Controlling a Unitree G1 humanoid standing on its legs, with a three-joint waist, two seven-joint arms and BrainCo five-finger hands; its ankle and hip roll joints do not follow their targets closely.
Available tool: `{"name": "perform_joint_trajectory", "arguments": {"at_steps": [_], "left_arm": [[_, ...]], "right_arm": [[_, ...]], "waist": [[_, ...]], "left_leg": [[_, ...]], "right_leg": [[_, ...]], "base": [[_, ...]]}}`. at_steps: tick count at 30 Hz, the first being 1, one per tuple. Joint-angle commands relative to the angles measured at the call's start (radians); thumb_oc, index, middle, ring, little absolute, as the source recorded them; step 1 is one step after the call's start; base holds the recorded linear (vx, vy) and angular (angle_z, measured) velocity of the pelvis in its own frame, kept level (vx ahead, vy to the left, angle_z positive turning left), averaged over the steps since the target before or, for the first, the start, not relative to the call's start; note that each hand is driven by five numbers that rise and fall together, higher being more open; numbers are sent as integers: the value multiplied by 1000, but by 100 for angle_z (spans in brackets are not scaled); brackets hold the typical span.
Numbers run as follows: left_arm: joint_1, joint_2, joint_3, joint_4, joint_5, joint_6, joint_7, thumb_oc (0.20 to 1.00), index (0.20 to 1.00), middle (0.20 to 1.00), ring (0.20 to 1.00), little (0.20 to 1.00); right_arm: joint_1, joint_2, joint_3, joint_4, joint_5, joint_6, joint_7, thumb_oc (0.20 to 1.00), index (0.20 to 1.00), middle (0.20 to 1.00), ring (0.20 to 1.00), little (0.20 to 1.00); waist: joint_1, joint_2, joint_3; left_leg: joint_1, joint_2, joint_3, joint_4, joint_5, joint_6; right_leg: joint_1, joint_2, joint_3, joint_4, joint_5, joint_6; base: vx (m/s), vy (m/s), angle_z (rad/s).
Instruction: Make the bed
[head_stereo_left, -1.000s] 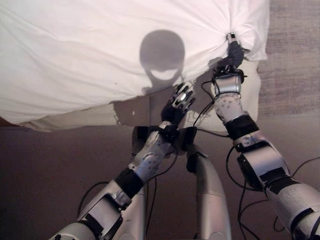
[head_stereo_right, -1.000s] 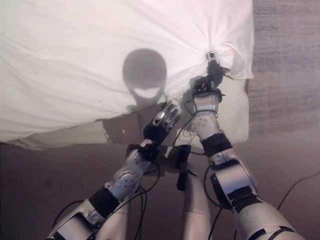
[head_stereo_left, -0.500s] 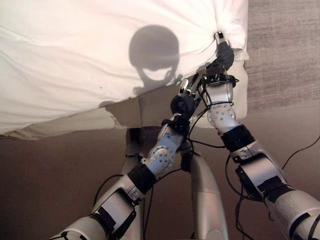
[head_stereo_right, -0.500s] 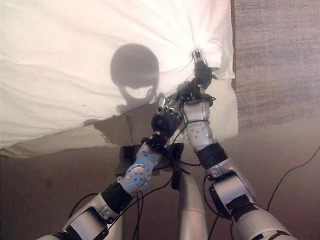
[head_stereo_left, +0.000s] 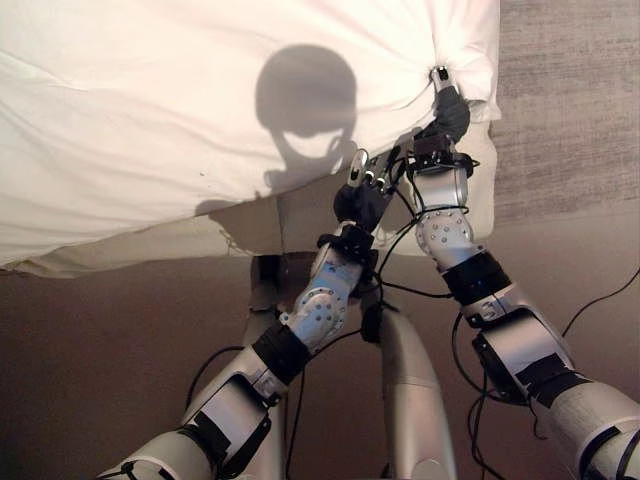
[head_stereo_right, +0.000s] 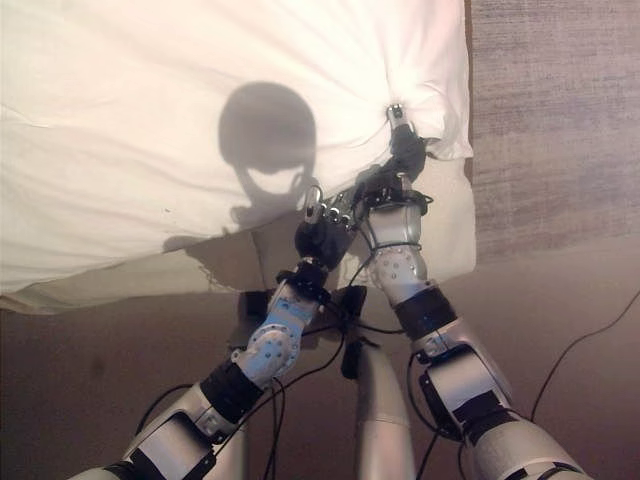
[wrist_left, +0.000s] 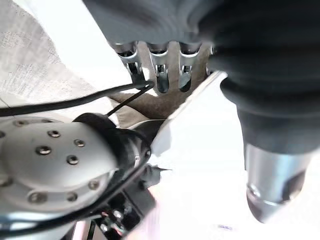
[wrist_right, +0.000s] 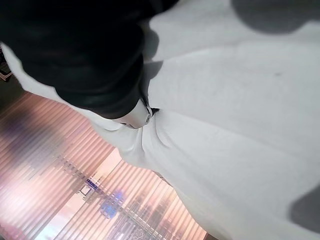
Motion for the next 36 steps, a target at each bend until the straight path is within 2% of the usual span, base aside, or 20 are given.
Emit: {"name": "perform_joint_trajectory", "arguments": {"at_steps": [1, 9, 19, 29, 32, 36], "left_arm": [[35, 16, 38, -104, 27, 12, -31, 1000, 1000, 1000, 1000, 1000], [100, 44, 66, -171, 7, -3, -33, 1000, 1000, 1000, 1000, 1000], [123, 45, 89, -182, 3, -12, -33, 1000, 1000, 1000, 1000, 1000], [93, 24, 61, -118, 9, -9, -19, 1000, 1000, 1000, 1000, 1000], [87, 7, 21, -52, 6, 31, -25, 1000, 1000, 1000, 1000, 1000], [69, -32, 17, 0, -29, 34, -36, 1000, 1000, 1000, 1000, 1000]], "right_arm": [[15, -69, -88, -88, -55, -87, 11, 200, 200, 200, 200, 200], [48, -51, -103, -124, -81, -94, -10, 200, 200, 200, 200, 200], [71, -44, -109, -146, -88, -91, -6, 200, 200, 200, 200, 200], [80, -32, -99, -157, -85, -92, 0, 200, 200, 200, 200, 200], [63, -28, -92, -143, -77, -96, 0, 200, 200, 200, 200, 200], [55, -18, -86, -143, -69, -100, 3, 200, 200, 200, 200, 200]], "waist": [[21, -23, -24], [43, -12, -24], [50, -6, -24], [40, -24, -24], [32, -33, -24], [26, -44, -24]], "left_leg": [[2, -26, -38, 48, -100, 56], [-10, -33, -46, 51, -101, 59], [-17, -36, -44, 60, -104, 62], [-11, -34, -43, 58, -104, 63], [-5, -32, -39, 58, -104, 64], [-5, -30, -38, 60, -104, 63]], "right_leg": [[-23, -8, -29, -6, 42, 95], [-32, -12, -36, 1, 40, 94], [-36, -17, -34, 9, 38, 94], [-31, -14, -29, 7, 38, 92], [-29, -11, -26, 11, 37, 92], [-30, -11, -26, 13, 38, 93]], "base": [[0, 0, 0], [1, 1, 1], [0, 2, 1], [0, 0, 0], [0, 0, 0], [0, 0, 0]]}}
